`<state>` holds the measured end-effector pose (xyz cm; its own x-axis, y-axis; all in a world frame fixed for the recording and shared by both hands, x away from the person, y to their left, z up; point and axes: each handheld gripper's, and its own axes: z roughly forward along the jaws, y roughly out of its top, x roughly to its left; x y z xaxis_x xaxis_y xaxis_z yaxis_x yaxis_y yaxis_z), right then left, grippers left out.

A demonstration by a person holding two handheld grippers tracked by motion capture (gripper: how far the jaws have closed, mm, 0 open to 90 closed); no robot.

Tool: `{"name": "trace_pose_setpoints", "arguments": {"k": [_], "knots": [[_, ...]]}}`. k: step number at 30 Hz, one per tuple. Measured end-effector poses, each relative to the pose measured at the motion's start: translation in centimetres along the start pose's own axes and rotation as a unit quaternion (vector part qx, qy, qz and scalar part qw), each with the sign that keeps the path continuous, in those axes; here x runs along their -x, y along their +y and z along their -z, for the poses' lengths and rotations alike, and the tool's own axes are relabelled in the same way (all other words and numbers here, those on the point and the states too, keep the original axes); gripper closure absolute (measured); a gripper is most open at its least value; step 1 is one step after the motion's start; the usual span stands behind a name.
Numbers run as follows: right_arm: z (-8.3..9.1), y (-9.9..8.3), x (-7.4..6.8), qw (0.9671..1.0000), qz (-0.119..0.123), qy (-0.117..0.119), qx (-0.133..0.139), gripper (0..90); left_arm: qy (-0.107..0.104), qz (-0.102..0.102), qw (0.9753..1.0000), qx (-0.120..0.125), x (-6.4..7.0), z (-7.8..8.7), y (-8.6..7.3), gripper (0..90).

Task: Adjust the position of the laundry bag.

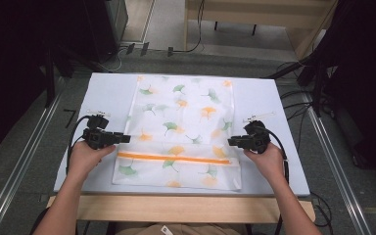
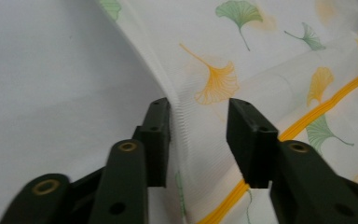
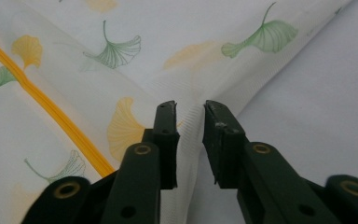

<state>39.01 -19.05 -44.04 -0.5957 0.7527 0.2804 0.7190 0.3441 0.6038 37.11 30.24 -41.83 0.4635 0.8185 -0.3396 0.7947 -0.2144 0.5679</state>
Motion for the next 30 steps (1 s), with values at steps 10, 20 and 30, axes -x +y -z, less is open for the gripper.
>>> {"name": "trace_pose_setpoints", "arguments": {"k": [10,20,30], "knots": [[2.2,-1.3,-1.0,0.9997,0.014,-0.009,0.019,67.7,-0.004,-0.013,0.9998,0.016,1.3,0.9,0.1,38.0],[3.0,-3.5,-2.1,0.9997,0.015,-0.005,0.017,71.4,-0.002,-0.027,0.9995,0.014,3.0,0.6,0.4,33.9],[1.1,-3.9,-2.4,0.9996,0.01,-0.002,-0.026,87.9,-0.029,-0.036,0.9989,0.014,4.6,-0.1,0.9,38.6]]}}
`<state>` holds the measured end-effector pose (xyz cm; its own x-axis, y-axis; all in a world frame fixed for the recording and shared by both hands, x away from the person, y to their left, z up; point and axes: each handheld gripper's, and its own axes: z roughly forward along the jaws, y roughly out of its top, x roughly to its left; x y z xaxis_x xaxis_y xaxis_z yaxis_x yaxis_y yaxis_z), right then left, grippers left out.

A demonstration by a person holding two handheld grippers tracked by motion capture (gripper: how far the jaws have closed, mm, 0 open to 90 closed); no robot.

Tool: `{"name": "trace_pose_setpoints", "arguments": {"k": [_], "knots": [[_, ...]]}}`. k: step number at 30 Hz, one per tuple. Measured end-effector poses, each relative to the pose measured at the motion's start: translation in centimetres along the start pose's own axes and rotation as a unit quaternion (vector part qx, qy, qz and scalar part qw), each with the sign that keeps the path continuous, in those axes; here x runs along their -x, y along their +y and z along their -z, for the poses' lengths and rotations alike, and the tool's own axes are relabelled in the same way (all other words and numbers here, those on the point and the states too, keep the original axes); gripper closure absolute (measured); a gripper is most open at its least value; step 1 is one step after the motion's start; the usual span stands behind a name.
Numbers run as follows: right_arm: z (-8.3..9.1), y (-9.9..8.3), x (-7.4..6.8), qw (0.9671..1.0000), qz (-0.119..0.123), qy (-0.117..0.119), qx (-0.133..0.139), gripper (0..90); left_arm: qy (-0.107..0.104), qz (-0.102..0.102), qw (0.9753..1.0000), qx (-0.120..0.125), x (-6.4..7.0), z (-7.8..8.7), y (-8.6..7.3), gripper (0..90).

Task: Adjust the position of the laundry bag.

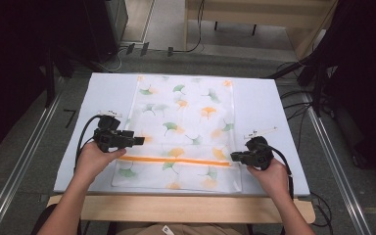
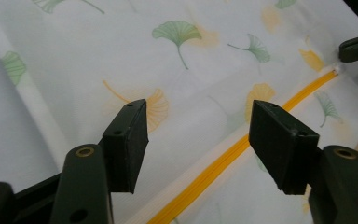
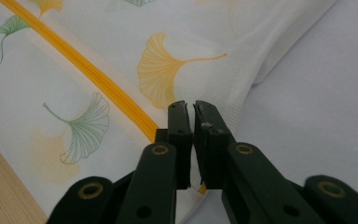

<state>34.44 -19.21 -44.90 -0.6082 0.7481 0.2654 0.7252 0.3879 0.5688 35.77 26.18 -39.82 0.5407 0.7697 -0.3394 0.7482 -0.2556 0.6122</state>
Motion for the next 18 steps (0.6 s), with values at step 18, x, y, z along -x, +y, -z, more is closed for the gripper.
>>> {"name": "trace_pose_setpoints", "arguments": {"k": [18], "knots": [[-1.6,0.2,-0.9,0.9994,0.015,0.017,-0.028,90.0,-0.019,-0.05,0.9984,-0.017,2.2,-1.6,-0.1,35.9]]}}
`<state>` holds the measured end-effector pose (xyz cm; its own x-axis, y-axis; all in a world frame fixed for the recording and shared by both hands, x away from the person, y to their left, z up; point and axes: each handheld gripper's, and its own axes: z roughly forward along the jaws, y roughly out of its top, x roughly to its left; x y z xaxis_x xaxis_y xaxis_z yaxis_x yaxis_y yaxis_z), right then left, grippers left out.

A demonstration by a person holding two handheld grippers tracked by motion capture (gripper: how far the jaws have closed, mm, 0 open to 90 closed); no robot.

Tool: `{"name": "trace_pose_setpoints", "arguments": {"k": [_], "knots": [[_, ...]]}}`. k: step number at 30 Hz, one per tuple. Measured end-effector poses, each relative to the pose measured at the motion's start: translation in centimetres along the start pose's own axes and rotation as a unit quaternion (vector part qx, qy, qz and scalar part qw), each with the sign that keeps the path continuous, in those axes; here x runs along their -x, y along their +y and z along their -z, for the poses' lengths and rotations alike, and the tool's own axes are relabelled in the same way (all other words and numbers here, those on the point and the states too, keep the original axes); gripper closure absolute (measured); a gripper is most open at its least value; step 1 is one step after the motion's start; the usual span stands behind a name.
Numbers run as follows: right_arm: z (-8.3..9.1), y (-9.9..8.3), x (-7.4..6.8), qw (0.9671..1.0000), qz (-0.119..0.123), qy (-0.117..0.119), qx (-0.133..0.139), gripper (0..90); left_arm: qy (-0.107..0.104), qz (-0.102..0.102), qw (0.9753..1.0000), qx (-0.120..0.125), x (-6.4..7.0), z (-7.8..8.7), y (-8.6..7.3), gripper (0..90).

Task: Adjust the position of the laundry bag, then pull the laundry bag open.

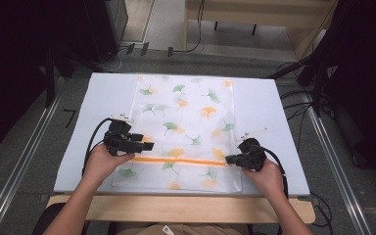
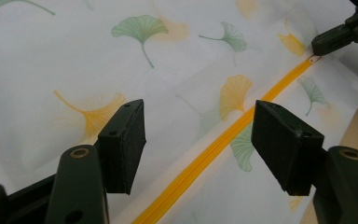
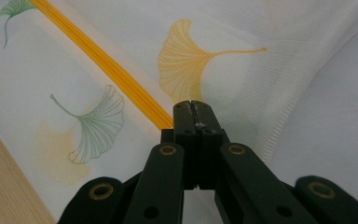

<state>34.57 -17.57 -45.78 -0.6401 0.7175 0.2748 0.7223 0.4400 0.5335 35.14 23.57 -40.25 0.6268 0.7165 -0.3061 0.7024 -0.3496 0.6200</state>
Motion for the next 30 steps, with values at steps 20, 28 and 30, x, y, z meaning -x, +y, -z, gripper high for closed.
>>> {"name": "trace_pose_setpoints", "arguments": {"k": [20,28,30], "knots": [[2.7,-1.8,0.1,0.9985,0.016,-0.023,0.047,64.6,-0.036,-0.042,0.9982,-0.025,2.7,-2.9,1.5,33.2],[3.0,-2.8,0.5,0.9988,0.005,-0.029,0.038,60.0,-0.051,-0.05,0.9971,-0.028,3.9,-4.2,2.1,31.8],[3.0,-3.0,0.6,0.9987,0.011,-0.033,0.038,60.1,-0.052,-0.055,0.9967,-0.031,4.2,-4.4,2.2,32.2]]}}
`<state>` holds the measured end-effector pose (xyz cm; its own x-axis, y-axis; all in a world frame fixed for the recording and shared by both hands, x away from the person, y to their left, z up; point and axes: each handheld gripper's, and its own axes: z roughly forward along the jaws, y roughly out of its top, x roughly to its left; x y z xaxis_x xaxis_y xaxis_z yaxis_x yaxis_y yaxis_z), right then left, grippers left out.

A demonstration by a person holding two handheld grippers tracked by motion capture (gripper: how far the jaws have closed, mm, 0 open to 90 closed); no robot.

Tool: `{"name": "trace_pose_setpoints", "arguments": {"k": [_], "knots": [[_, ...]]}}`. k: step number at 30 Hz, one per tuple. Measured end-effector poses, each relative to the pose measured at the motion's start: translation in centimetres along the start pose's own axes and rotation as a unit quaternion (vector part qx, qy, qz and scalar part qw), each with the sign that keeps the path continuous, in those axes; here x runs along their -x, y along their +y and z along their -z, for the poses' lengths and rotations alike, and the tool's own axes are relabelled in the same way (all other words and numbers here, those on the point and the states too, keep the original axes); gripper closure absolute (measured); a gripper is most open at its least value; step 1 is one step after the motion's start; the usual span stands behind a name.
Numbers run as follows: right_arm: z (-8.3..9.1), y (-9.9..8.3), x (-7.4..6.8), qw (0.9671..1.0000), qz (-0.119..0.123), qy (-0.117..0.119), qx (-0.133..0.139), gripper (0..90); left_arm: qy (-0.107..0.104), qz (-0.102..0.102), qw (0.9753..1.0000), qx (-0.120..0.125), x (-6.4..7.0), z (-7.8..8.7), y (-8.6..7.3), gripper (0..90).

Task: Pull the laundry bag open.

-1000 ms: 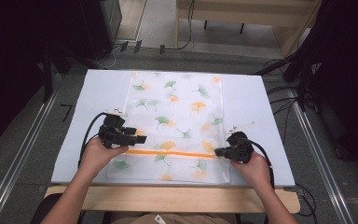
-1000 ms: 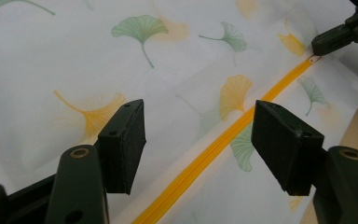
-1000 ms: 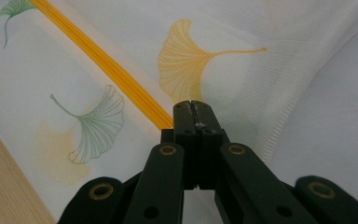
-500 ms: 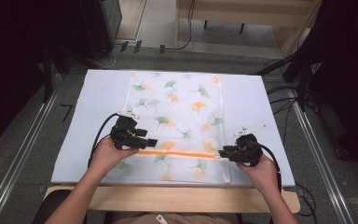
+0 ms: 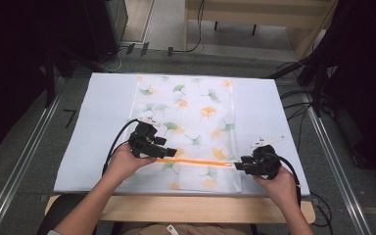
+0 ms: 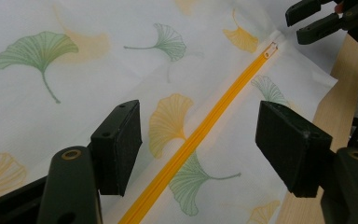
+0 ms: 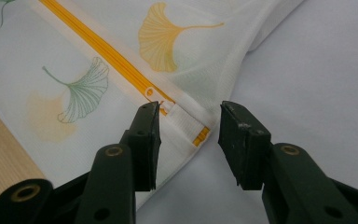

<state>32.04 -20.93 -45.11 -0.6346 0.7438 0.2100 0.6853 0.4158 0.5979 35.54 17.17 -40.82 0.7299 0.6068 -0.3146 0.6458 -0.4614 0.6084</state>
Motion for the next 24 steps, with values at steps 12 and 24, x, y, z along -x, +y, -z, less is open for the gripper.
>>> {"name": "trace_pose_setpoints", "arguments": {"k": [12,24], "knots": [[-0.3,-0.9,0.0,0.9998,0.008,-0.009,-0.013,61.9,-0.016,-0.008,0.9998,0.001,1.4,-1.5,0.9,36.0],[-1.5,-0.6,-0.7,0.9991,0.017,-0.036,-0.013,65.6,-0.024,-0.028,0.9992,-0.012,2.7,-3.3,1.2,41.2]]}}
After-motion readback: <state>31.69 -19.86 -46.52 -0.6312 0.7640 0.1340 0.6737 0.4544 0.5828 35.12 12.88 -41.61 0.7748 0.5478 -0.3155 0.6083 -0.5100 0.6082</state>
